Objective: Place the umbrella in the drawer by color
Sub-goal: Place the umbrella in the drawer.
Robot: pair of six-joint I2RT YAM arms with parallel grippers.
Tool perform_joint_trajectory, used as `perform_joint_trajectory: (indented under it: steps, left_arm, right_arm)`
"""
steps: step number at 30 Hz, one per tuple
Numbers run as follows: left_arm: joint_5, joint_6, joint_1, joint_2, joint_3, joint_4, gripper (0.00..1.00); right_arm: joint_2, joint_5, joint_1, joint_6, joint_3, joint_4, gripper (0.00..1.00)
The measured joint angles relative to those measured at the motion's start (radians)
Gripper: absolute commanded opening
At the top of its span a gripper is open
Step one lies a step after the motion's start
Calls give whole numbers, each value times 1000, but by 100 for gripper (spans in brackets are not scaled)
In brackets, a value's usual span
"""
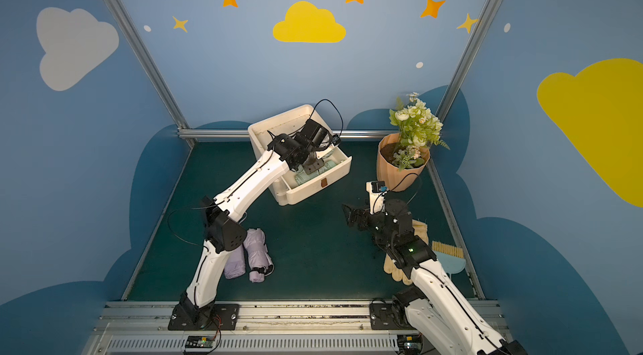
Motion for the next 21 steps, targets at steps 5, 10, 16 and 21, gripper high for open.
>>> perform_joint_trajectory:
  steps: [5, 10, 16, 21]
  left_arm:
    - [-3, 0, 0, 0, 23, -16, 50]
    - [-9, 5, -3, 0, 42, -19, 57]
    - [-24, 15, -5, 0, 57, -12, 69]
    - [-45, 15, -2, 0, 79, -2, 72]
  right_arm:
    - [0, 0, -6, 6, -6, 0, 98]
    - [4, -3, -13, 17, -8, 0, 98]
    - [4, -7, -20, 22, -8, 0, 98]
    - [4, -9, -29, 22, -8, 0, 98]
